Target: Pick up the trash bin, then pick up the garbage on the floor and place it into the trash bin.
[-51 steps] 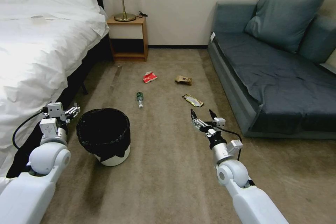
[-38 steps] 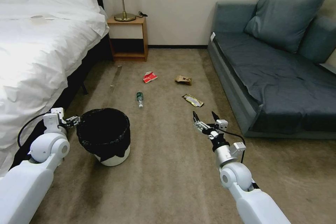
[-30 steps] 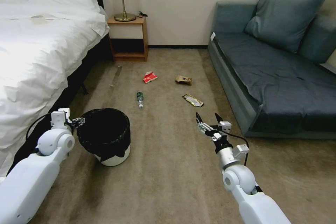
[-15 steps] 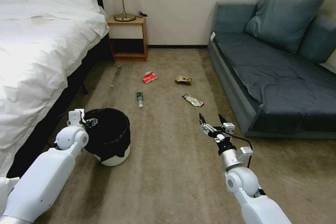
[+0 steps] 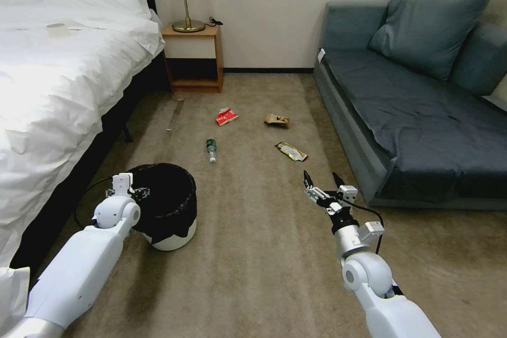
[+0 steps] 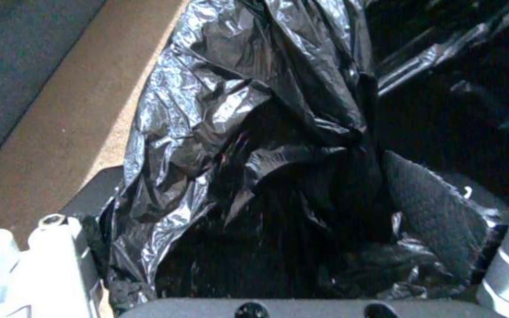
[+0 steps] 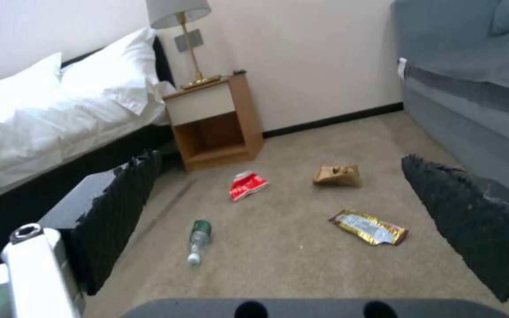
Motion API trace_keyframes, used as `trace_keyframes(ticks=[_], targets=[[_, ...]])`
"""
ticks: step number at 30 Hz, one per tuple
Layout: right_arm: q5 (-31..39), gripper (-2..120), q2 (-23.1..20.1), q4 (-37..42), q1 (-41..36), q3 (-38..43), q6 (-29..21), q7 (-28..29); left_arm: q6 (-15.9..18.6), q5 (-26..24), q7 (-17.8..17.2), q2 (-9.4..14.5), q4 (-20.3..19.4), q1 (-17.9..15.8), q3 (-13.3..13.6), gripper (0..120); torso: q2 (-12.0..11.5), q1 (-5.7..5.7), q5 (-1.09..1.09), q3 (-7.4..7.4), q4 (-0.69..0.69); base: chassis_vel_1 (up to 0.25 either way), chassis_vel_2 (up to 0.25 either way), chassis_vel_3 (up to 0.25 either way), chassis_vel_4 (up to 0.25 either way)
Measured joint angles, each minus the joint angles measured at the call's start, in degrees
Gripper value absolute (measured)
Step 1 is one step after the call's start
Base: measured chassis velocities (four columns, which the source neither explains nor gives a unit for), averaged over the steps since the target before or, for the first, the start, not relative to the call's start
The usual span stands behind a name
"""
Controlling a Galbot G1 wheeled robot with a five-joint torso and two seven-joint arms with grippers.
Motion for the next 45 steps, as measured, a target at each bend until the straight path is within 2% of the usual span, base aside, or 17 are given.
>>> trace_keyframes(ticks=[5, 10, 12, 15, 16, 18, 19, 21, 22, 24, 34, 36, 39, 41, 45], targets=[[0.2, 100, -0.1, 0.1, -0.3, 0.5, 0.0, 0.0, -1.1, 2.3, 0.6, -0.8, 3.2, -1.0, -0.1, 91, 0.0, 0.0, -0.01, -0.01, 0.0, 0.0, 0.0, 0.0, 0.0], [0.3, 100, -0.3, 0.1, -0.4, 0.8, 0.1, 0.1, -1.4, 3.0, 0.8, -1.1, 4.1, -1.0, -0.5, 91, 0.0, 0.0, 0.0, -0.01, 0.0, 0.0, 0.0, 0.0, 0.0], [0.3, 100, -0.3, 0.1, -0.4, 0.8, 0.1, 0.1, -1.4, 3.2, 0.8, -1.2, 4.1, -0.9, -0.6, 86, 0.0, 0.0, 0.0, -0.01, 0.0, 0.0, 0.0, 0.0, 0.0], [0.6, 100, 0.2, 0.3, -0.1, 0.6, 0.1, 0.2, -2.0, 4.6, 0.8, -1.9, 4.4, -0.8, -0.9, 70, 0.0, -0.01, 0.01, -0.01, 0.02, 0.0, 0.0, 0.0, 0.0], [0.6, 100, 0.2, 0.3, -0.1, 0.6, 0.1, 0.2, -2.0, 4.6, 0.8, -1.9, 4.4, -0.8, -0.9, 70, 0.0, -0.01, 0.01, -0.01, 0.02, 0.0, 0.0, 0.0, 0.0], [0.6, 100, 0.5, 0.4, -0.1, 0.4, 0.1, 0.2, -2.0, 5.0, 0.8, -2.1, 4.4, -0.7, -0.9, 60, 0.0, 0.0, 0.0, -0.01, 0.01, 0.0, 0.0, 0.0, 0.0], [0.6, 100, 0.5, 0.4, -0.1, 0.4, 0.1, 0.2, -2.0, 5.0, 0.8, -2.1, 4.4, -0.7, -0.9, 60, 0.0, 0.0, 0.0, -0.01, 0.01, 0.0, 0.0, 0.0, 0.0], [0.6, 100, 0.7, 0.4, -0.1, 0.2, 0.1, 0.2, -2.0, 5.3, 0.8, -2.1, 4.2, -0.6, -0.9, 50, 0.0, -0.01, -0.04, 0.0, -0.01, 0.0, 0.0, 0.0, 0.0], [0.6, 100, 0.7, 0.4, -0.1, 0.2, 0.1, 0.2, -2.0, 5.3, 0.8, -2.1, 4.2, -0.6, -0.9, 50, 0.0, -0.01, -0.04, 0.0, -0.01, 0.0, 0.0, 0.0, 0.0], [0.8, 100, 0.8, 0.7, -0.1, 0.2, 0.0, 0.3, -2.1, 5.6, 0.9, -2.0, 4.1, -0.6, -0.9, 40, 0.0, -0.01, -0.06, 0.0, -0.01, 0.0, 0.0, 0.0, 0.0], [1.0, 100, 0.9, 1.0, -0.7, 0.5, -0.1, 0.3, -4.5, 8.4, 1.6, -2.3, 3.9, -0.7, -0.9, 35, 0.0, 0.0, -0.12, 0.03, -0.01, 0.0, 0.0, 0.0, 0.0], [1.1, 100, 0.9, 1.2, -1.0, 0.7, -0.1, 0.3, -5.5, 10.2, 2.4, -2.3, 3.7, -1.1, -0.3, 30, 0.0, 0.0, -0.15, 0.04, -0.03, 0.0, 0.0, 0.0, 0.0], [1.1, 100, 0.9, 1.2, -1.2, 0.9, -0.1, 0.3, -5.9, 11.1, 2.7, -2.1, 3.4, -1.4, 0.0, 27, 0.0, 0.0, -0.17, 0.04, -0.05, 0.0, 0.0, 0.0, 0.0], [1.1, 100, 0.8, 1.2, -1.6, 1.4, -0.1, 0.2, -6.2, 13.4, 3.0, -1.4, 2.2, -2.3, 0.9, 18, 0.0, 0.01, -0.14, 0.05, -0.05, 0.0, 0.0, 0.0, 0.0], [1.2, 100, 0.5, 1.0, -2.0, 1.8, 0.0, 0.0, -5.9, 14.2, 3.1, 0.1, -0.2, -3.0, 2.1, 10, 0.0, 0.01, -0.09, 0.03, -0.03, 0.0, 0.0, 0.0, 0.0]])
